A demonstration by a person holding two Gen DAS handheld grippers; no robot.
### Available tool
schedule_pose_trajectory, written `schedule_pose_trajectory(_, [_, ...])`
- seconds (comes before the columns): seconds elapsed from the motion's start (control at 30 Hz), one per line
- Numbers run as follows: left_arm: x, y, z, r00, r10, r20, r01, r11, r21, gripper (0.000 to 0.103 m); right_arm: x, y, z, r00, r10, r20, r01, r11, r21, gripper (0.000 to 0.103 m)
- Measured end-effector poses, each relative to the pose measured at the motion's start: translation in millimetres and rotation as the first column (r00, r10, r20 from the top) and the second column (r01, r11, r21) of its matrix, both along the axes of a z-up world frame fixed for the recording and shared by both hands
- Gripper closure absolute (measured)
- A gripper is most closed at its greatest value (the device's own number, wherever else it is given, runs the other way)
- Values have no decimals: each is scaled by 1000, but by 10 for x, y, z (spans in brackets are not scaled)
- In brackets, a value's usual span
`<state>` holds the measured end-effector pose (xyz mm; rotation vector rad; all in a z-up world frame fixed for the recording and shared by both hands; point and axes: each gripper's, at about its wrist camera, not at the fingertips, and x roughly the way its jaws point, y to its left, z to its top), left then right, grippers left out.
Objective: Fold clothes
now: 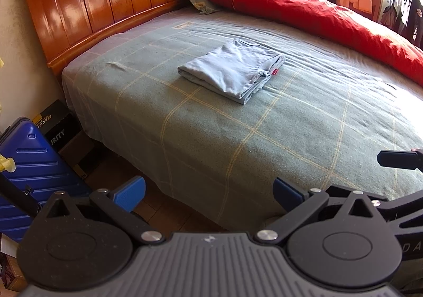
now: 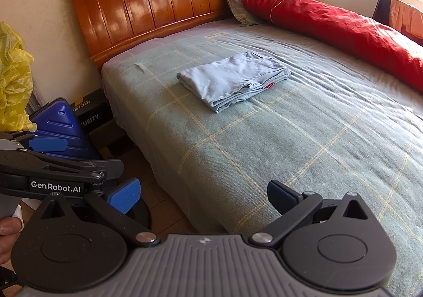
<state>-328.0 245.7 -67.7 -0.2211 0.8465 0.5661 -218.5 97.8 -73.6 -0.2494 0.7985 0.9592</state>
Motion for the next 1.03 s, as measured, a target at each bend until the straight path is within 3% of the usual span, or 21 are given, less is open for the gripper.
schedule_pose_trajectory(1.03, [-17,-5,-15,1000,2,9,-2,1000,28,1,-9,25,-7,1000,2,-2,-2,1000,-7,0])
